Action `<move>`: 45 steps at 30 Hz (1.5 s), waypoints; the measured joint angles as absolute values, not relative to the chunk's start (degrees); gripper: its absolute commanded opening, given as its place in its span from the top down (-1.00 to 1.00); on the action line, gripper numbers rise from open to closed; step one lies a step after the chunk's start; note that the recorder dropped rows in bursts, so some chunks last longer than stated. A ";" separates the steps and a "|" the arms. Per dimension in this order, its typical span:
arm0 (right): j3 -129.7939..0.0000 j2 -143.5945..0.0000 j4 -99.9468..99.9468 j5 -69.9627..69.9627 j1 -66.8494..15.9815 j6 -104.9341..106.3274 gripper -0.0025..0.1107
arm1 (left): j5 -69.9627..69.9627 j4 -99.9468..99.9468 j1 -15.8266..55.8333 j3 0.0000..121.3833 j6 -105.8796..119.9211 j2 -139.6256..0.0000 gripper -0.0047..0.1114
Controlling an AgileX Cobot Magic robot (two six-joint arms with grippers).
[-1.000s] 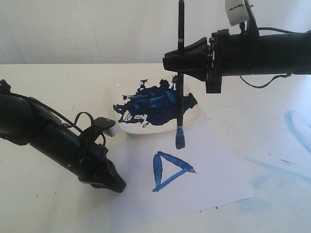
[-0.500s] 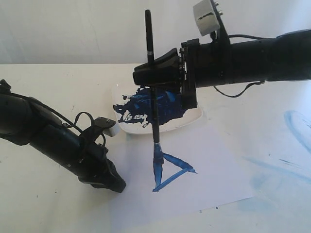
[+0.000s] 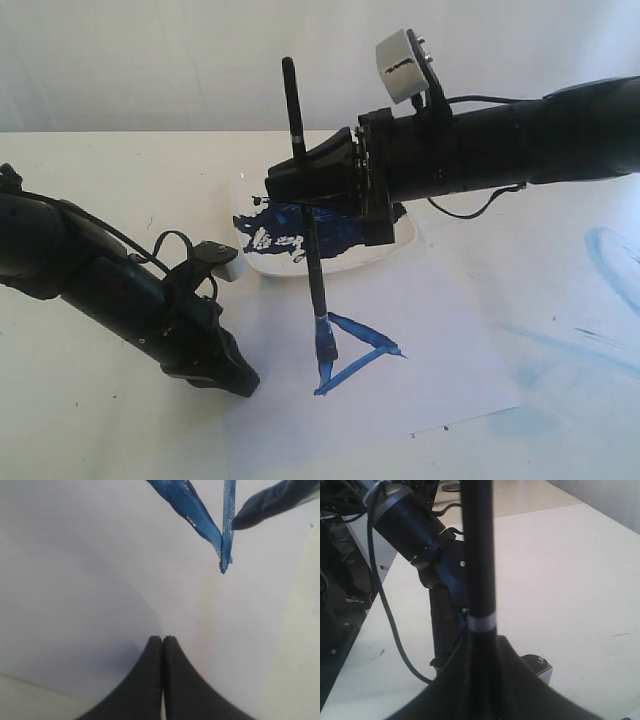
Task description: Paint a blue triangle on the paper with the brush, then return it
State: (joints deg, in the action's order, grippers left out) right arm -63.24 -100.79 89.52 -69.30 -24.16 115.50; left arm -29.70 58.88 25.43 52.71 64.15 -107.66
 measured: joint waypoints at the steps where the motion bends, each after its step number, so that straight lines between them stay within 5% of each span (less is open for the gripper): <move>1: -63.24 -100.79 89.52 -69.30 -24.37 115.50 0.96 | -29.70 58.88 25.43 52.71 64.15 -107.66 0.92; 45: -63.24 -103.54 85.50 -69.41 -26.71 115.50 0.96 | -29.70 58.88 25.43 52.71 64.15 -107.66 0.92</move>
